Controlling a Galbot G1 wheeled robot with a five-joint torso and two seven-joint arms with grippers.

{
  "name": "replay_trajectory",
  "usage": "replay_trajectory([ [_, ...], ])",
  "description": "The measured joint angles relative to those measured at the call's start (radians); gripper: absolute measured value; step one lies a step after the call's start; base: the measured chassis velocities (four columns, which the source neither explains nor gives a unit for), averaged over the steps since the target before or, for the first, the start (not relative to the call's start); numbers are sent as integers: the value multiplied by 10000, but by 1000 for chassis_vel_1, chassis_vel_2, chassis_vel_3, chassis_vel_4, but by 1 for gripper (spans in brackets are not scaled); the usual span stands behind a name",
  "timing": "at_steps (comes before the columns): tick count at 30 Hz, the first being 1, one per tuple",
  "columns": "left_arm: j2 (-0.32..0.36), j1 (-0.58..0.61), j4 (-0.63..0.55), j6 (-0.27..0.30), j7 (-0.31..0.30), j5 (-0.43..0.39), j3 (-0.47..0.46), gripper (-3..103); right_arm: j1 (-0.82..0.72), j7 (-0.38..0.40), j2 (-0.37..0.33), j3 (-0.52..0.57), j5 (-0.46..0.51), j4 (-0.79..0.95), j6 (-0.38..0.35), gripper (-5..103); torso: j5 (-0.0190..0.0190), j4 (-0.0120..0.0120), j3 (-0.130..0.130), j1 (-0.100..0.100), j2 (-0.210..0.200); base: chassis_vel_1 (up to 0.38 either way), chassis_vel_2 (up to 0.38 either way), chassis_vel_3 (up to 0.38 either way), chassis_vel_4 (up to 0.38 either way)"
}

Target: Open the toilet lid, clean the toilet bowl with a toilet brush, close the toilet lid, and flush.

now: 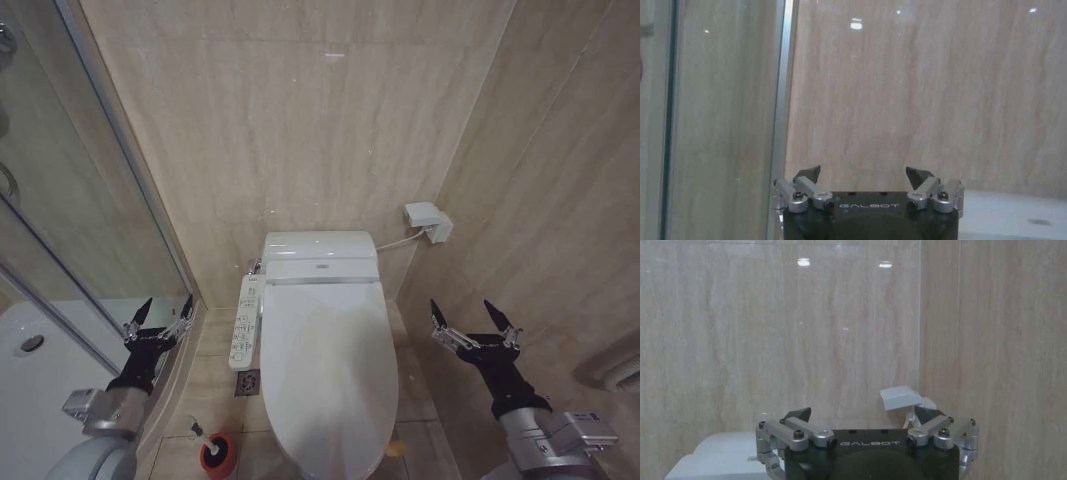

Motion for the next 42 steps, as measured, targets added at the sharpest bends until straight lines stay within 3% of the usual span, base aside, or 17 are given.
replay_trajectory([
  [1, 0, 0, 0, 0, 0, 0, 0, 95, 0, 0, 0, 0, 0, 0, 0, 100, 0, 0, 0, 0, 0, 0, 0, 0, 0],
  [2, 172, -206, 276, 4, 36, -35, 17, 85, 0, 0, 1, 0, 0, 0, 0, 100, 2, -1, 0, 0, 0, 0, 0, 0, 0],
  [9, 1021, -1287, 1829, -320, 395, -272, 267, 85, 0, -1, 0, 0, 0, 0, 0, 100, 0, 0, 0, 0, 0, 0, 0, 0, 0],
  [10, 1150, -1451, 2069, -363, 457, -290, 315, 71, 0, -1, 0, 0, 0, 0, 0, 100, 0, -1, 0, 0, 0, 0, 0, 0, 0],
  [18, 2052, -2441, 3564, -717, 1184, -674, 737, 71, 0, -1, 0, 0, 0, 0, 0, 100, 3, 0, 0, -1, 0, 0, 0, 0, 0],
  [19, 2151, -2658, 3891, -907, 1434, -810, 849, 38, 0, 0, 0, 0, 0, 0, 0, 100, 2, 0, 0, 0, 0, 0, 0, 0, 0],
  [25, 2414, -3486, 5006, -1275, 2305, -1063, 1361, 38, 0, -1, 0, 0, 0, 0, 1, 100, 1, 0, 0, 0, 0, 0, 0, 0, 0],
  [26, 2469, -3713, 5249, -1314, 2390, -1063, 1542, 11, 0, -1, -1, 0, 0, 0, 0, 100, 2, 0, 0, 0, 0, 0, 0, 0, 0],
  [32, 2510, -4829, 6370, -1520, 2530, -1017, 2282, 11, 0, -1, 0, 0, 0, 0, 0, 100, 5, -1, 0, 0, 0, 0, 0, 0, 0],
  [33, 2496, -5034, 6581, -1547, 2570, -1016, 2431, 0, 0, 0, 0, 0, 0, 0, 0, 100, 4, -1, 0, 0, 0, 0, 0, 0, 0],
  [42, 2409, -6844, 8545, -1913, 2984, -943, 3564, 0, 0, 0, 0, 0, 0, 0, 0, 100, 5, -1, 0, 0, 0, 0, 0, 0, 0],
])
